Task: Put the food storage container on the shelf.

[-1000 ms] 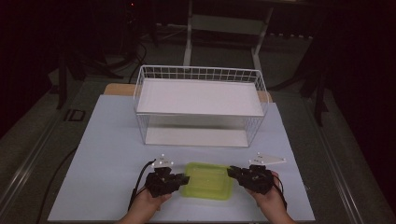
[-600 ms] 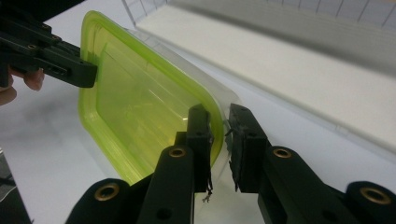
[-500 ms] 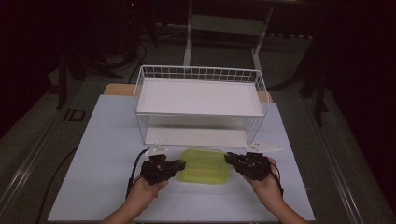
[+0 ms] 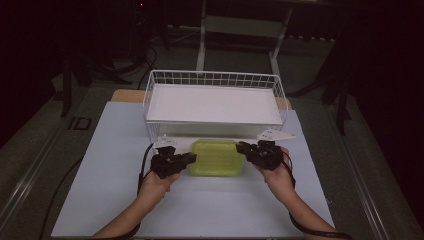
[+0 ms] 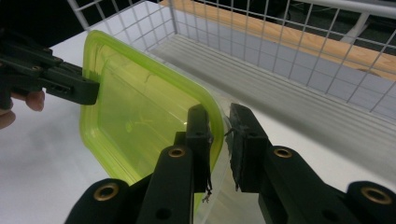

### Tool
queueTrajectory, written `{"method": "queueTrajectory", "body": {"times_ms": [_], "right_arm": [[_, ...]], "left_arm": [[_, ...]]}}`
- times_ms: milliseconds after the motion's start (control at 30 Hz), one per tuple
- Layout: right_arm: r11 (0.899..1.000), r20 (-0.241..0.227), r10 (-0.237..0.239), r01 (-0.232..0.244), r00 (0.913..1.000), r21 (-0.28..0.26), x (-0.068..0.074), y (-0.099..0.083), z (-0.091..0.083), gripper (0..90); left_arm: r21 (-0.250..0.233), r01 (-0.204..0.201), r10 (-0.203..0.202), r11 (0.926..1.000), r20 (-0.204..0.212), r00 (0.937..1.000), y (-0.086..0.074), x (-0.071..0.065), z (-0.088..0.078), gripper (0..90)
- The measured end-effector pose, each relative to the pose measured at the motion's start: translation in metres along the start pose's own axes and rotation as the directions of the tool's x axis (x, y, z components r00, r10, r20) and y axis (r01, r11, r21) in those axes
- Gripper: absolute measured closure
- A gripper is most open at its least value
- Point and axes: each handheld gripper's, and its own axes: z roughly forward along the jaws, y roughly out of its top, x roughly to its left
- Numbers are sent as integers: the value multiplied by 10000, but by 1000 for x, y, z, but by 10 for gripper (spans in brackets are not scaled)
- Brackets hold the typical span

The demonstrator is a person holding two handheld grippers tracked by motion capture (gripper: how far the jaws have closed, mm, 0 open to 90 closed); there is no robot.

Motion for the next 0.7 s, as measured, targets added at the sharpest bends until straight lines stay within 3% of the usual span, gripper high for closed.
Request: {"method": "queueTrajectory", "body": {"times_ms": [300,700], "right_arm": [[9996,391,273,-275,9989,46,-14,-6,21,786],[9995,791,302,-293,9964,-125,-22,-8,37,781]], "left_arm": [[-7,-30,30,10000,-359,9994,2,13,21,804],[-101,-124,117,9999,-728,9973,5,21,33,803]]}}
